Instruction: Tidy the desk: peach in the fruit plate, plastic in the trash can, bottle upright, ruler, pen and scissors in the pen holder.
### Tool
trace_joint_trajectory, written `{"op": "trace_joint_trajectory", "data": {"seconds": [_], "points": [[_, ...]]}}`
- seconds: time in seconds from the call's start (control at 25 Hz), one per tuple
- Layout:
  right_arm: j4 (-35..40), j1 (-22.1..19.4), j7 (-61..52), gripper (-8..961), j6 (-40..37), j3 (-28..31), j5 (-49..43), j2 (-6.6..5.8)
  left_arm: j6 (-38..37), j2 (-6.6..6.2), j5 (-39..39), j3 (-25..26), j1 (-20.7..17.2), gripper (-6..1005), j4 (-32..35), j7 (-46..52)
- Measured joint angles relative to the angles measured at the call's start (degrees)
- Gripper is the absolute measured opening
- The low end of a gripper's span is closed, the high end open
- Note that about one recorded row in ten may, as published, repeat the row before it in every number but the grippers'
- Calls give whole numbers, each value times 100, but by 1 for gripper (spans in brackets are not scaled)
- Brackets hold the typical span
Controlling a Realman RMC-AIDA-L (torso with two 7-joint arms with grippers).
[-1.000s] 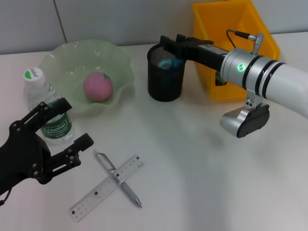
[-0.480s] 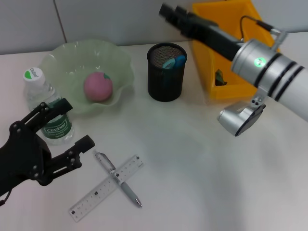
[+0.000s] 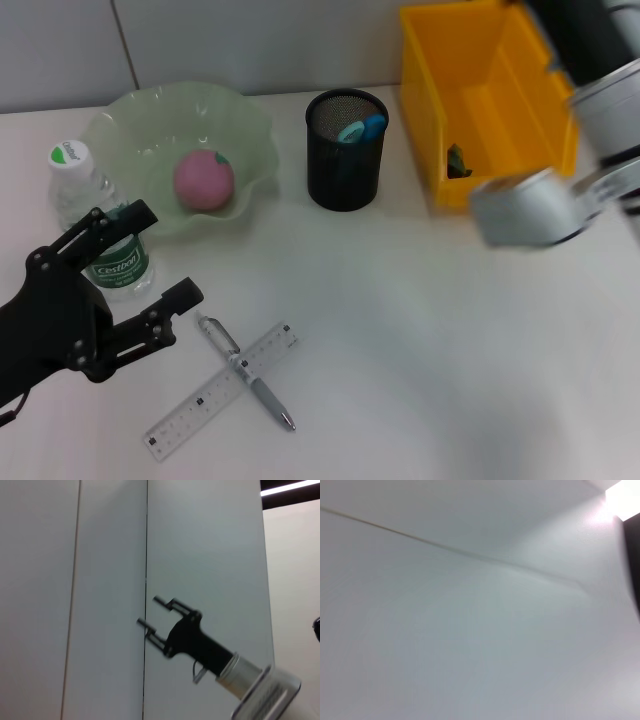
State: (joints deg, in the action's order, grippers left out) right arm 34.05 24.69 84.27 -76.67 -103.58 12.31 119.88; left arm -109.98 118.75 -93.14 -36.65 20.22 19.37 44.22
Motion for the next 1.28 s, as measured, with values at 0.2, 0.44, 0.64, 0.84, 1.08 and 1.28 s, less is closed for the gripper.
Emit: {"op": "trace_joint_trajectory", "data": {"seconds": [0.2, 0.44, 0.64, 0.84, 1.08, 1.28], "points": [[170, 7, -3057, 555, -447, -19, 1067, 0, 80, -2, 4, 40, 20, 859, -138, 35], [377, 90, -7662, 574, 92, 265, 947, -157, 53, -23, 166, 61, 21, 859, -86, 248], [433, 85, -10883, 589, 536, 642, -880, -382, 48, -42, 175, 64, -20, 859, 190, 563], [586, -88, -14238, 605, 421, 1557, -3830, -492, 94, -49, 169, 43, 2, 859, 474, 938], [333, -240, -17253, 783, -1243, 3565, -7564, -640, 185, -44, 131, 14, 66, 859, 764, 1423], [233, -441, -17154, 783, -2033, 4679, -9190, -670, 266, -41, 66, -34, 63, 859, 753, 1616]]}}
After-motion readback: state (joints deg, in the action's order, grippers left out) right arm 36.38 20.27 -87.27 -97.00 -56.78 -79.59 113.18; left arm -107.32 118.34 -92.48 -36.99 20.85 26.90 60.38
